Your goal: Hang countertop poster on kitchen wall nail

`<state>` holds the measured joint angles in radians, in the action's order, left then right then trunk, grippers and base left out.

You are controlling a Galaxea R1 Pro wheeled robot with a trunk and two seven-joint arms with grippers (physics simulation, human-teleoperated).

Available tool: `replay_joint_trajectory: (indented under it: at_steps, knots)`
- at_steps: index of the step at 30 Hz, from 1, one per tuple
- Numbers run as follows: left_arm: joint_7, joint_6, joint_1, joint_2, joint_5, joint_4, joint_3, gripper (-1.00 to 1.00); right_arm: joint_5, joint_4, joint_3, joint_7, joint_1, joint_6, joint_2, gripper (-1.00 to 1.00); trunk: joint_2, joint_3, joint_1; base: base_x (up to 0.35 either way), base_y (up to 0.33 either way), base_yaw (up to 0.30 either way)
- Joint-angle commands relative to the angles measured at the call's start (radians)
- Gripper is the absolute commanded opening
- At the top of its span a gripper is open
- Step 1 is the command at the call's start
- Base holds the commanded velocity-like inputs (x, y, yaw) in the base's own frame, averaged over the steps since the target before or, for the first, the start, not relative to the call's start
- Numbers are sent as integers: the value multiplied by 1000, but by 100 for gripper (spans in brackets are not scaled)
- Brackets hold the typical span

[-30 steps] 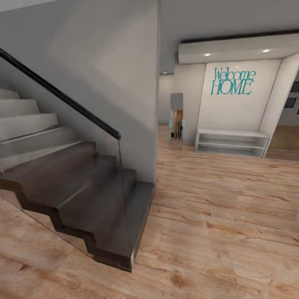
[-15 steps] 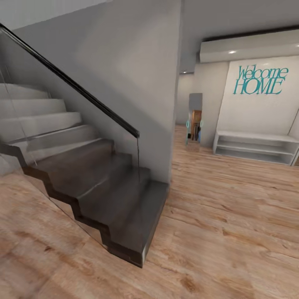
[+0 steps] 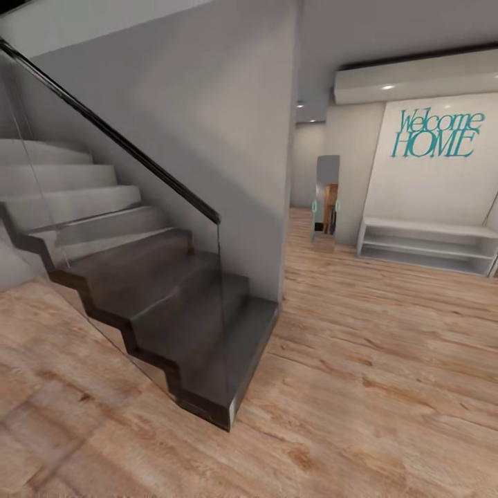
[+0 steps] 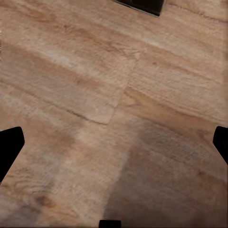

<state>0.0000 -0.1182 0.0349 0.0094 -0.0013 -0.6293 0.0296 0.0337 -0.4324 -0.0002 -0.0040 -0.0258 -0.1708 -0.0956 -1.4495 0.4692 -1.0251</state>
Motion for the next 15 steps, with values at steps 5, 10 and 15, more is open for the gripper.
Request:
replay_joint_trajectory:
  at_steps: [5, 10, 15]
  knots:
    - [0, -1, 0, 0, 0, 4, 1, 100, 5, 4, 0, -1, 0, -33, 2, 100, 0, 1, 0, -34, -40, 243]
    - [0, -1, 0, 0, 0, 10, 1, 100, 6, 6, 1, -2, 0, -46, 5, 100, 0, 1, 0, -8, -9, 278]
    - [0, -1, 0, 0, 0, 11, 1, 100, 6, 6, 1, -3, -1, -48, 5, 100, 0, 1, 0, -1, -2, 286]
